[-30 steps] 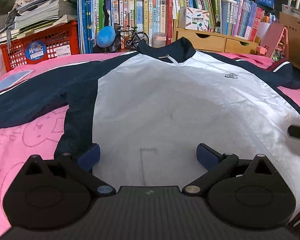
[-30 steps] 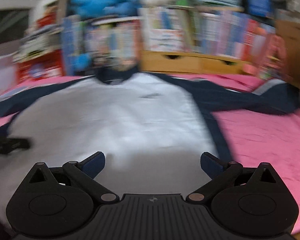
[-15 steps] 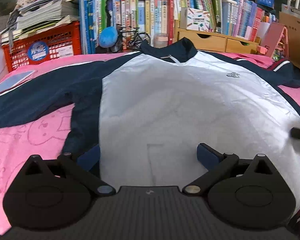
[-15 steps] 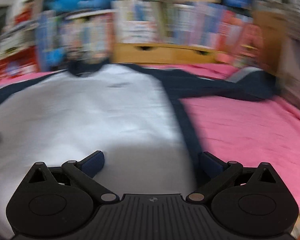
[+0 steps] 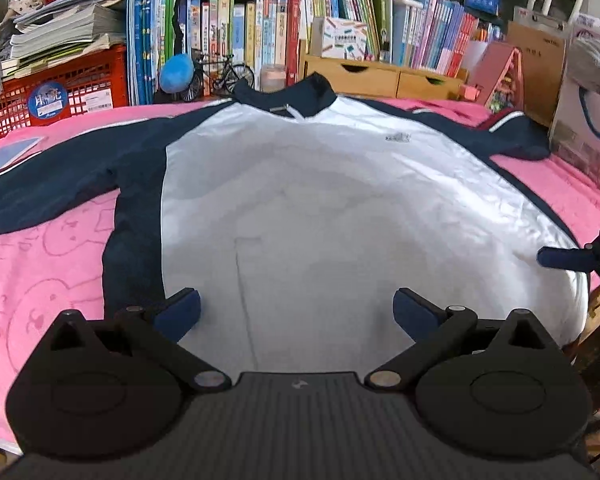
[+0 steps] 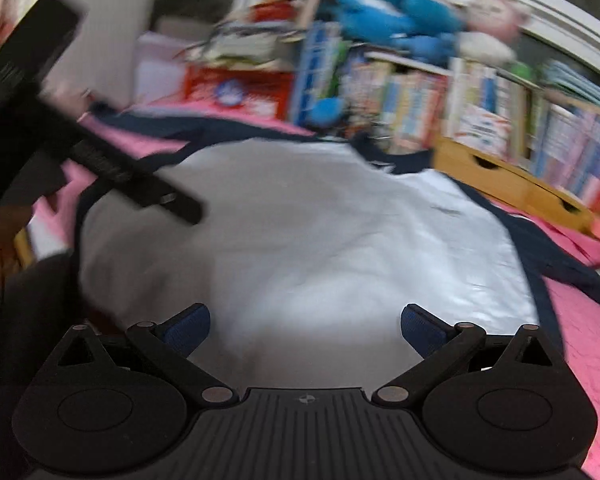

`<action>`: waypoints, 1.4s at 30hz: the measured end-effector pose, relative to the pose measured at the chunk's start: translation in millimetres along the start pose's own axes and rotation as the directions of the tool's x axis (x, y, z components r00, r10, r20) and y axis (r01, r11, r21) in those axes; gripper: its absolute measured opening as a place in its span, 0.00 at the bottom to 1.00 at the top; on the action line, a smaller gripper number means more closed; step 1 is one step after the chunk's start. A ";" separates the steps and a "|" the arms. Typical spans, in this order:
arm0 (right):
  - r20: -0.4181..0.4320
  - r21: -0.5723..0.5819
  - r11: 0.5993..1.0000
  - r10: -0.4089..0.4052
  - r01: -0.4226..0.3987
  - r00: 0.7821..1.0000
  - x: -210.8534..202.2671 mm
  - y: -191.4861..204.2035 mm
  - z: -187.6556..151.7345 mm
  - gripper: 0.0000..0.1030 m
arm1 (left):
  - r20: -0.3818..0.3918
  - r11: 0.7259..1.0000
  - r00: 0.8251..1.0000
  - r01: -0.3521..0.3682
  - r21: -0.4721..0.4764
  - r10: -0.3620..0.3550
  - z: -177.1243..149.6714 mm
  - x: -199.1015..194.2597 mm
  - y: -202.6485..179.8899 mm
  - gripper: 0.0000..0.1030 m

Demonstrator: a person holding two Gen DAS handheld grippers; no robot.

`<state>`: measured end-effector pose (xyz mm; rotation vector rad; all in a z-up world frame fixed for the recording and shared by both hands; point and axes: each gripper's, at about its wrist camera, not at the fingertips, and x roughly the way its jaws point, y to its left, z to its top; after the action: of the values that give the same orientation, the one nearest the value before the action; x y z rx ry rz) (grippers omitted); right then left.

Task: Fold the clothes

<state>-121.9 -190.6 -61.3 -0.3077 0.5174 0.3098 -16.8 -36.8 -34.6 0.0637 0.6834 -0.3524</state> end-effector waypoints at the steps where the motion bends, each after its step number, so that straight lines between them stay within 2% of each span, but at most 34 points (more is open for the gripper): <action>1: -0.015 -0.014 1.000 -0.018 0.017 1.000 4.2 2.8 -0.6 1.00 | -0.007 1.000 1.000 -0.006 0.000 0.006 -1.4 2.0 0.1 1.00; 4: -0.045 -0.017 0.999 -0.048 0.047 0.998 10.7 -2.6 -7.9 1.00 | 0.000 1.000 1.000 -0.020 0.006 0.020 -5.4 2.2 4.2 1.00; 7: -0.026 0.013 0.999 -0.044 0.044 0.999 -1.4 -22.0 -20.5 1.00 | -0.001 0.999 0.999 -0.047 0.002 0.047 -7.7 -0.5 11.9 1.00; 10: -0.039 0.035 0.996 -0.075 0.077 0.996 -11.3 -38.3 -24.6 1.00 | -0.003 0.998 0.998 -0.059 -0.032 0.059 -2.8 -4.0 24.1 1.00; 12: -0.028 0.094 0.993 -0.066 0.069 0.997 -22.2 -53.8 -23.5 1.00 | 0.004 0.997 0.999 -0.051 -0.061 0.051 6.1 -6.3 31.6 1.00; 14: 0.028 0.164 0.984 -0.073 0.067 0.997 -33.6 -73.3 -20.6 1.00 | 0.030 0.997 0.998 -0.051 -0.063 0.053 18.0 -5.7 33.3 1.00; 17: 0.117 0.310 0.946 -0.136 0.094 0.984 -51.5 -112.1 -16.0 1.00 | 0.058 0.997 0.997 -0.053 -0.056 0.056 38.7 3.1 29.8 1.00; 19: 0.113 0.415 0.895 -0.228 0.163 0.967 -51.8 -144.8 -12.8 1.00 | 0.072 0.997 0.996 -0.045 -0.062 0.050 50.6 14.0 25.6 1.00; 22: 0.015 0.565 0.768 -0.375 0.302 0.927 -39.2 -200.1 -13.9 1.00 | 0.064 0.996 0.997 -0.035 -0.080 0.041 62.6 33.2 22.5 1.00; 25: -0.027 0.671 0.664 -0.421 0.329 0.907 -24.9 -250.9 -22.0 1.00 | 0.045 0.994 0.998 -0.031 -0.102 0.035 73.2 53.6 20.9 1.00; 29: -0.092 0.788 0.505 -0.470 0.353 0.878 -5.7 -318.3 -33.0 1.00 | 0.009 0.992 0.998 -0.063 -0.111 0.064 77.3 77.7 23.0 1.00; 31: -0.123 0.816 0.443 -0.493 0.370 0.862 6.2 -347.3 -36.8 1.00 | -0.017 0.991 0.996 -0.084 -0.104 0.083 75.1 88.9 24.4 1.00; 34: -0.166 0.849 0.353 -0.527 0.392 0.834 25.3 -384.0 -45.4 1.00 | -0.005 0.991 0.991 -0.130 -0.035 0.130 67.0 97.2 18.9 1.00; 36: -0.200 0.870 0.286 -0.541 0.402 0.817 39.5 -409.2 -53.4 1.00 | -0.005 0.991 0.991 -0.132 -0.030 0.132 66.8 97.5 17.5 1.00; 40: -0.267 0.899 0.166 -0.526 0.406 0.807 71.1 -452.2 -70.1 1.00 | -0.003 0.990 0.991 -0.132 -0.040 0.132 66.2 96.7 18.4 1.00; 42: -0.266 0.904 0.138 -0.562 0.405 0.784 80.4 -462.9 -74.5 1.00 | -0.003 0.990 0.991 -0.134 -0.043 0.134 67.1 97.3 18.1 1.00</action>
<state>80.4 -621.1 -68.9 0.7454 0.3456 -0.6806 100.0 -60.4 -44.6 0.0687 0.6828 -0.2084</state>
